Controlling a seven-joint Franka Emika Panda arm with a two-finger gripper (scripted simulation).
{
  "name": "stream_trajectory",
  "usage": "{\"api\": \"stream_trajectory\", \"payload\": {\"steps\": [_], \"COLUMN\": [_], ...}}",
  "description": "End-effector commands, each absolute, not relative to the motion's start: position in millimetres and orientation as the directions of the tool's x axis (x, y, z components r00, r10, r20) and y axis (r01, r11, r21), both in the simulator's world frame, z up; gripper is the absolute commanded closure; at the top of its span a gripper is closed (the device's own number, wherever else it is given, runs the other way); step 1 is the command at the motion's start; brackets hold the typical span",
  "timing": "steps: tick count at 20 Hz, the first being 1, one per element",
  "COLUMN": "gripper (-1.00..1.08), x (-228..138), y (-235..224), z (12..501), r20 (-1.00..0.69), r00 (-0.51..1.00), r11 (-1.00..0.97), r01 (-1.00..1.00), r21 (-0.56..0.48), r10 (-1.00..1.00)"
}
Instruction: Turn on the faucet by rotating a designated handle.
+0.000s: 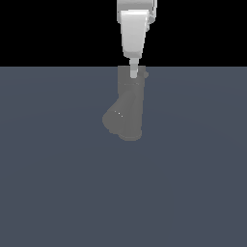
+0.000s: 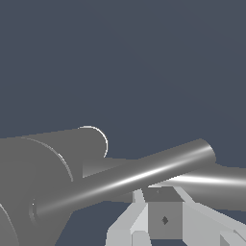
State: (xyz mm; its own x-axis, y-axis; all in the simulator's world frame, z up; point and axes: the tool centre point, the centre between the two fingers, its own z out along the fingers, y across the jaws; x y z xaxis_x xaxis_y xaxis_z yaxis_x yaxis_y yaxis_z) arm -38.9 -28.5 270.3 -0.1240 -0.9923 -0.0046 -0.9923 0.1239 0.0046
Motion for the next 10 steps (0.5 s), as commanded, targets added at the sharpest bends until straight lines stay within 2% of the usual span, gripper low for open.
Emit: {"api": "stream_trajectory", "payload": {"steps": [1,10], "gripper": [1.08,1.08], "x": [-32.2,-13.2], "y": [-57.0,-93.6], "z": [270.3,270.3], "r20": [-0.002,-0.001], "r00": [-0.160,-0.177], "r11": [0.160,0.177], "r01": [-0.987,-0.984], "r21": [0.000,0.000], "r10": [-0.987,-0.984]}}
